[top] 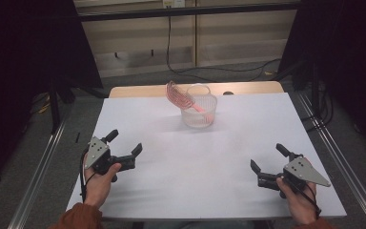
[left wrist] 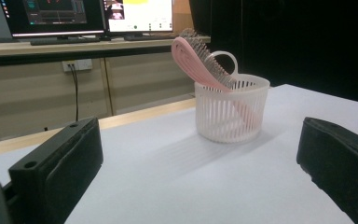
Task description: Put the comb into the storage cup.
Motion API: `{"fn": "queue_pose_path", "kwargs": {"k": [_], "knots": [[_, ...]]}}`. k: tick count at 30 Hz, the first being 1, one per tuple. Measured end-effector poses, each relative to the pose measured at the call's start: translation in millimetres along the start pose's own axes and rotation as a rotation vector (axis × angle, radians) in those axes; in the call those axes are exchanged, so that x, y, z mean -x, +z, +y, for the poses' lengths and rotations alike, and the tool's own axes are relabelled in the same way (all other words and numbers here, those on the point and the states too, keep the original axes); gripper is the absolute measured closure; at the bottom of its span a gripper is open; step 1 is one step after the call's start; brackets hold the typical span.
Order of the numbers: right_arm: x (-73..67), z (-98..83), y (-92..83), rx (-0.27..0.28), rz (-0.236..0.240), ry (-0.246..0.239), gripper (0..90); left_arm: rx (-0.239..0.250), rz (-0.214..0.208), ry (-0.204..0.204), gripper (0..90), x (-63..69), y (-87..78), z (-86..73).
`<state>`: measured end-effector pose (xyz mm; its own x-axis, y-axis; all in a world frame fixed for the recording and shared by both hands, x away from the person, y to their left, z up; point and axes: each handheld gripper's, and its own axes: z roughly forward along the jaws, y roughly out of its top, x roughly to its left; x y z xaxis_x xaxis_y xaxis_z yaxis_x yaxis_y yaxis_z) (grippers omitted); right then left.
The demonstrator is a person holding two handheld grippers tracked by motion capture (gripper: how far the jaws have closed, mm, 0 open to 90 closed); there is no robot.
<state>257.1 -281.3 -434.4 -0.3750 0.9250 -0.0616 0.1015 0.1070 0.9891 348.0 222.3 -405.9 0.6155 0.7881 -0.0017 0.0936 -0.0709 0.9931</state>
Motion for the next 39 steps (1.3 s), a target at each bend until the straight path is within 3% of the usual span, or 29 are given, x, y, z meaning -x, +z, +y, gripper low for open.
{"fn": "queue_pose_path", "kwargs": {"k": [7, 15, 18, 30, 34, 36, 39], "knots": [[0.2, 0.0, -0.5, -0.002, -0.006, 0.004, 0.1, 0.012, 0.054, -0.020, 0.0, 3.7, -14.0, -0.5], [0.9, -0.2, -1.4, -0.001, -0.010, 0.008, 0.2, -0.008, 0.057, -0.029, 0.0, 6.8, -25.7, -6.2], [1.4, -0.2, -1.8, 0.002, -0.017, 0.007, 0.2, -0.001, 0.068, -0.051, 0.0, 8.4, -29.1, -8.0], [1.3, 0.2, -3.6, 0.004, -0.016, 0.006, 0.2, -0.025, 0.093, 0.008, 0.0, 16.9, -41.9, -19.9], [1.4, -0.2, -4.6, 0.005, -0.019, 0.006, 0.2, -0.019, 0.105, -0.011, 0.0, 17.3, -43.0, -20.5], [1.9, -0.7, -4.3, 0.002, -0.023, 0.007, 0.2, -0.024, 0.092, -0.007, 0.0, 18.1, -42.1, -20.9], [2.1, -0.7, -4.3, 0.006, -0.023, 0.007, 0.2, -0.015, 0.096, -0.048, 0.0, 16.2, -41.3, -20.5]]}}
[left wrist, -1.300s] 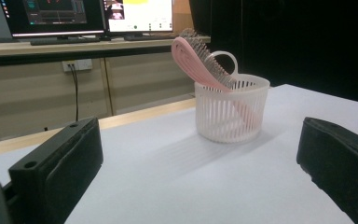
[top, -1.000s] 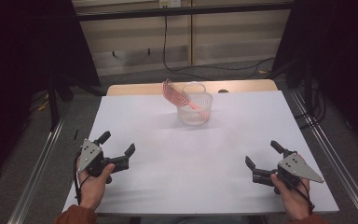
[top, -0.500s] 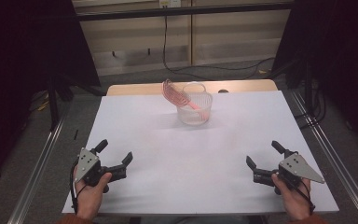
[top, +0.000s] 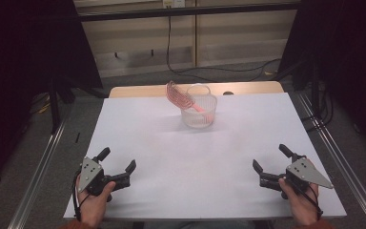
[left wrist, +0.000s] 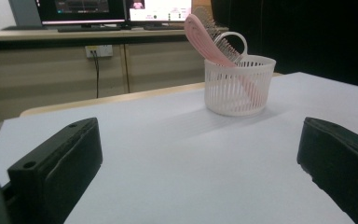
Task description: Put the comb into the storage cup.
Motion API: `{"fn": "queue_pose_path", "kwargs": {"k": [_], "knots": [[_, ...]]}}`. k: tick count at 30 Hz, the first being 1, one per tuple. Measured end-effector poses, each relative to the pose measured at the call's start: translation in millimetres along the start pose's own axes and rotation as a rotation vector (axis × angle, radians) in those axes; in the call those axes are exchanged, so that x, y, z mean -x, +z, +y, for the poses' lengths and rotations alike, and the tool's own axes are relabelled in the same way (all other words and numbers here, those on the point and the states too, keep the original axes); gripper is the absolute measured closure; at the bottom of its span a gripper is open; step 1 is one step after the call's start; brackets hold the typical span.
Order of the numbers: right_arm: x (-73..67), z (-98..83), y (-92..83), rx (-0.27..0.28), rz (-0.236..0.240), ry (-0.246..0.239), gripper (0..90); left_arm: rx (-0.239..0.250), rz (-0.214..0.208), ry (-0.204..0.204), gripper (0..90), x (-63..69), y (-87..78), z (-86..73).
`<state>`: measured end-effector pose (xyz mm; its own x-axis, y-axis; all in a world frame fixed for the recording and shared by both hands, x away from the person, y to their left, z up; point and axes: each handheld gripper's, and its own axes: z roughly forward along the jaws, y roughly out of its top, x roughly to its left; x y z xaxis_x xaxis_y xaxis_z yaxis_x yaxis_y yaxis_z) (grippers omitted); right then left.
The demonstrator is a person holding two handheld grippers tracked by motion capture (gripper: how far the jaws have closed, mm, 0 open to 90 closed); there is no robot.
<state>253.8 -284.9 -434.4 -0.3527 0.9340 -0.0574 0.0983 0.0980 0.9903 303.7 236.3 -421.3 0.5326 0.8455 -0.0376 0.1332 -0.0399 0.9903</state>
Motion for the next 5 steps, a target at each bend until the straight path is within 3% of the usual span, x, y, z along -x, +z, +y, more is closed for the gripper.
{"fn": "queue_pose_path", "kwargs": {"k": [5], "knots": [[-0.8, -0.5, 0.7, -0.001, -0.002, -0.001, 0.2, 0.013, 0.009, -0.012, 0.0, -1.5, -0.9, 1.2]]}}
